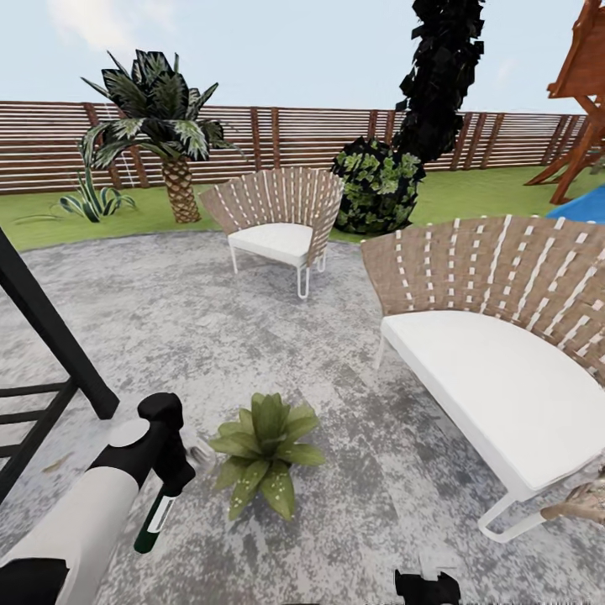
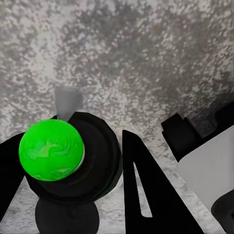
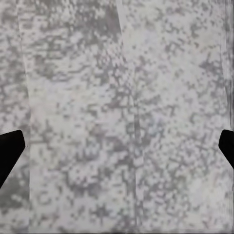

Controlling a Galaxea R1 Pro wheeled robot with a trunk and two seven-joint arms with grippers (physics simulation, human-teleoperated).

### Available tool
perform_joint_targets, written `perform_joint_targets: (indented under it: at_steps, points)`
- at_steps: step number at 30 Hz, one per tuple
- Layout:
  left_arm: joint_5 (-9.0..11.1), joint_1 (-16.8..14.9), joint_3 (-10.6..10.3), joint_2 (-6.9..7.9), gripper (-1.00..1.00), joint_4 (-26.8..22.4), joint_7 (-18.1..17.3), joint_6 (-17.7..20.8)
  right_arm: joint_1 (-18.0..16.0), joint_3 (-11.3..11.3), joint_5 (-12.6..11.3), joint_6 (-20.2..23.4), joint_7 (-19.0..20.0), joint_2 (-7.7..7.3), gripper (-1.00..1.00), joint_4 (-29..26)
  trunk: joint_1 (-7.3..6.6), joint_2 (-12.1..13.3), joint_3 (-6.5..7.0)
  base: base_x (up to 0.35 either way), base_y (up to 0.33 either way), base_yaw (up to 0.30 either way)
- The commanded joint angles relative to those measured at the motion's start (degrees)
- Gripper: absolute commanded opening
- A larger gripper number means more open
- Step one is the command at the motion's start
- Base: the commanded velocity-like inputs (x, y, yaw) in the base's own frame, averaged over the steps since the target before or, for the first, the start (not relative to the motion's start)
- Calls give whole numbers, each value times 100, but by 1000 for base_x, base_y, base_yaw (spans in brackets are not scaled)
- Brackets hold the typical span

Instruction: Pick up the pesticide atomizer in the garden and spray insectifuge to fully cover both potted plants in the garden.

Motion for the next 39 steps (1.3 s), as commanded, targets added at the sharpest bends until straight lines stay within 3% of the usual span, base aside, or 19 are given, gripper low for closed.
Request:
perform_joint_targets:
  at_steps: [1,7,13,24,27,29,32,33,35,39]
  points:
    - [-39,-1,-16,14,-100,-8,-54,58,-1,47,-38,-4,-25,-1,100,-6,-1,-2,-1,0,0,-227]
    - [-39,28,2,38,-100,6,-54,57,-2,48,-38,-4,-30,-1,100,-6,-1,-2,16,0,22,-204]
    - [30,313,92,68,-100,44,-54,45,-2,47,-38,-4,-31,-1,100,-6,-1,-2,18,0,135,-18]
    - [49,265,90,3,-100,-40,-54,35,0,49,-34,-4,-36,-1,100,-6,-1,-2,18,0,50,0]
    - [49,234,89,50,-100,-43,-54,25,2,47,-35,-4,-37,-1,100,-6,-1,-2,18,0,0,0]
    - [74,317,100,260,-100,-13,-54,4,6,48,-32,-4,-31,-6,100,0,-1,-2,18,0,0,0]
    - [381,501,98,329,-100,-3,-54,-23,19,43,-30,-4,-30,-17,100,2,-1,-2,18,0,0,0]
    - [685,605,102,335,-100,-20,81,-140,23,47,-29,-4,-30,-18,100,3,-1,-2,18,0,0,0]
    - [995,629,92,312,-100,-25,177,-223,39,47,-29,-4,-30,-18,100,3,-1,-2,18,0,0,0]
    - [1059,618,66,252,-100,-35,157,-236,59,47,-34,-5,-38,-10,100,-5,-1,-2,18,260,108,0]
